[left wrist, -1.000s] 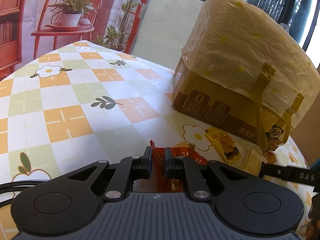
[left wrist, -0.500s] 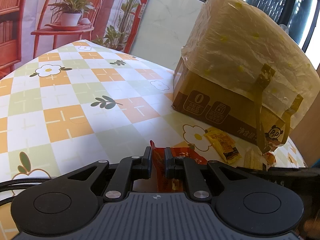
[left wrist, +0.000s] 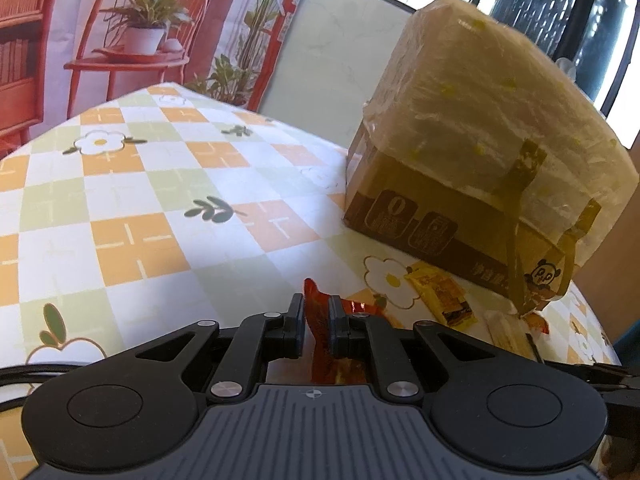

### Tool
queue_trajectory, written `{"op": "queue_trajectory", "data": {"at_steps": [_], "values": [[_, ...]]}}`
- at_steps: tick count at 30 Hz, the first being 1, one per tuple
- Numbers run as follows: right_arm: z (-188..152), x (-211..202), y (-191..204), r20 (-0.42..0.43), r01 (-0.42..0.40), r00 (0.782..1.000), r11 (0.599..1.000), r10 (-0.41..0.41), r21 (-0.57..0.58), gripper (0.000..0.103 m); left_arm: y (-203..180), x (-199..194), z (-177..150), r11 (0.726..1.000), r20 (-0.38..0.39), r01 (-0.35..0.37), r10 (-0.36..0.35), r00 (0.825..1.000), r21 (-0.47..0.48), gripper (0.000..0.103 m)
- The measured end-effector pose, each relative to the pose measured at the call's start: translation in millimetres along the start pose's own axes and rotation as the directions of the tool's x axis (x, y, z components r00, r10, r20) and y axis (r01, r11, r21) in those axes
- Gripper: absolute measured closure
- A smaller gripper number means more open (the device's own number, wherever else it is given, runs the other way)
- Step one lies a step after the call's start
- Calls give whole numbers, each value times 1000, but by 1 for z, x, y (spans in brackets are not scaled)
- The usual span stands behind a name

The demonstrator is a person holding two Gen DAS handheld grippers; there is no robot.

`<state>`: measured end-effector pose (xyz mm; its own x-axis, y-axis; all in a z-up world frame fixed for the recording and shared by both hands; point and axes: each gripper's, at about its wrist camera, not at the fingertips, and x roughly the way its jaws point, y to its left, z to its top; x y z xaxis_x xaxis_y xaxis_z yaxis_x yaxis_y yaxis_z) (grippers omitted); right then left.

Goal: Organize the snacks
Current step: 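Grasp the cracker pack with the right tool while the left tool holds the red bag, then carry the red bag with the left tool while the right tool carries the cracker pack over the box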

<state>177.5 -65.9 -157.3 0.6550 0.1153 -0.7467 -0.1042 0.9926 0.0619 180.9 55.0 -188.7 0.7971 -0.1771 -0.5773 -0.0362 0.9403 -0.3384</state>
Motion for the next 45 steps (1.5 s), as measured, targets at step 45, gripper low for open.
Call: {"op": "queue_trajectory", "data": {"at_steps": [45], "values": [[-27,-39,-58,167,-233,965,949,200,212,54,-61,-50,33,982,111,15,-36,993,186,100]]}}
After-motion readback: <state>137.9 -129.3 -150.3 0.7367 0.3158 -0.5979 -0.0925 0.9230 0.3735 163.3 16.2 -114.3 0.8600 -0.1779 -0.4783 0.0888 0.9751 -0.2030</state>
